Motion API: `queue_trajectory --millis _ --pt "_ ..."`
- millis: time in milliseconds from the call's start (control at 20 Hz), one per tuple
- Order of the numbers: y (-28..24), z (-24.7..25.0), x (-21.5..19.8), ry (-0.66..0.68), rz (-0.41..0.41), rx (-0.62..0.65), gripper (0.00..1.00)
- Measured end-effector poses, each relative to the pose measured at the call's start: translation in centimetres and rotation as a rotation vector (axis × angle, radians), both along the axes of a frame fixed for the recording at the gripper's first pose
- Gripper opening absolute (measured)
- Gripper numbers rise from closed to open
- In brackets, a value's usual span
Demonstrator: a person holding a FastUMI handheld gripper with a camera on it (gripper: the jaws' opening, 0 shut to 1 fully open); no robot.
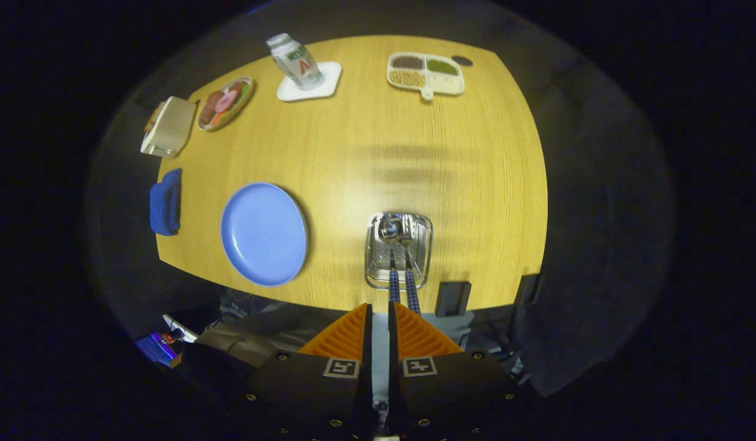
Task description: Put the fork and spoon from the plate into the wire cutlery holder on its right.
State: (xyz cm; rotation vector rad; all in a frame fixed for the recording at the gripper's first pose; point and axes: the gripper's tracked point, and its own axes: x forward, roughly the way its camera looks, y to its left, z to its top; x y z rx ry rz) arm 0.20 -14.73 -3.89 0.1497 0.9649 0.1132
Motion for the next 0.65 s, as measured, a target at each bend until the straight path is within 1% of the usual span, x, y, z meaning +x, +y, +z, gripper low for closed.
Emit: queue_trajectory --millis 50,200,300,450,550,650 --pt "1.4 1.7 0.0 -0.135 0.0 -0.006 0.11" --pt "4.4 9.0 -0.8 -0.582 -0.055 -0.034 0.11" --pt "6.0 11.8 -2.7 -0.803 -0.089 -0.065 0.11" --pt "9.7 13.6 -5.5 -1.013 -0.156 -0.03 0.11" --pt "10.5 15.1 -6.7 -1.132 -0.215 -0.035 0.11" --pt "11.6 16.9 -7.7 -1.23 -0.243 -0.034 0.11"
